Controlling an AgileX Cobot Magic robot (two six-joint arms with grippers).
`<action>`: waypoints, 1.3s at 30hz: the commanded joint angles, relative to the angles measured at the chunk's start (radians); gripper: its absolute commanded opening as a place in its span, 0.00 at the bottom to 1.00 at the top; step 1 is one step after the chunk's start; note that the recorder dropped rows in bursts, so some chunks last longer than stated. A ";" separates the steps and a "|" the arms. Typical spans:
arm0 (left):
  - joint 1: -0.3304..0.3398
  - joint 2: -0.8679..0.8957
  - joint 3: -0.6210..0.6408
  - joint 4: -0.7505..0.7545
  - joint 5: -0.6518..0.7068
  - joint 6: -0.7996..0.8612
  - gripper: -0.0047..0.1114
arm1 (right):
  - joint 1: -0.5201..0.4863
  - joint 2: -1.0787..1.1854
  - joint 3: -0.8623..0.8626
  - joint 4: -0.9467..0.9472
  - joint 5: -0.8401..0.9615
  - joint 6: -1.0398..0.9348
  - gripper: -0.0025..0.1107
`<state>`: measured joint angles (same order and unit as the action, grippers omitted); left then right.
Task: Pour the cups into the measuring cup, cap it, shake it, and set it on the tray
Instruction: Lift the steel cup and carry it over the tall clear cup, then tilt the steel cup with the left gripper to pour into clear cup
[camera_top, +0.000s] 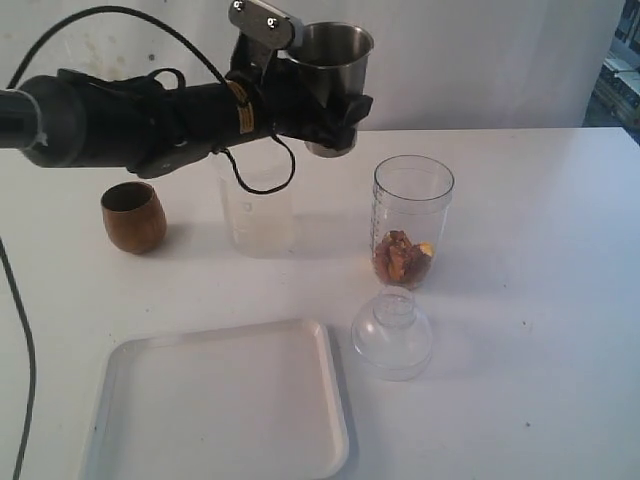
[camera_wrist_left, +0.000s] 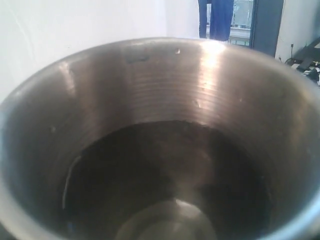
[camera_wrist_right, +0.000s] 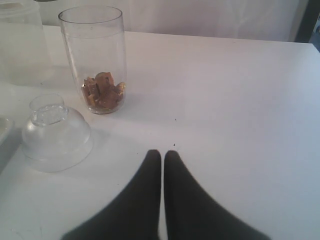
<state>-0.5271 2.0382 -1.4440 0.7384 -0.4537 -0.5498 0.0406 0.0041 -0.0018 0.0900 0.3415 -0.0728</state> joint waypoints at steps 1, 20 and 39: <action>-0.022 0.049 -0.099 -0.013 -0.046 0.086 0.04 | -0.002 -0.004 0.002 -0.010 -0.006 0.001 0.04; -0.044 0.156 -0.198 0.037 -0.059 0.495 0.04 | -0.002 -0.004 0.002 -0.010 -0.006 0.001 0.04; -0.044 0.156 -0.198 0.034 -0.083 0.769 0.04 | -0.002 -0.004 0.002 -0.008 -0.006 0.059 0.04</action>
<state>-0.5667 2.2147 -1.6226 0.7905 -0.4859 0.1773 0.0406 0.0041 -0.0018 0.0886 0.3415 -0.0186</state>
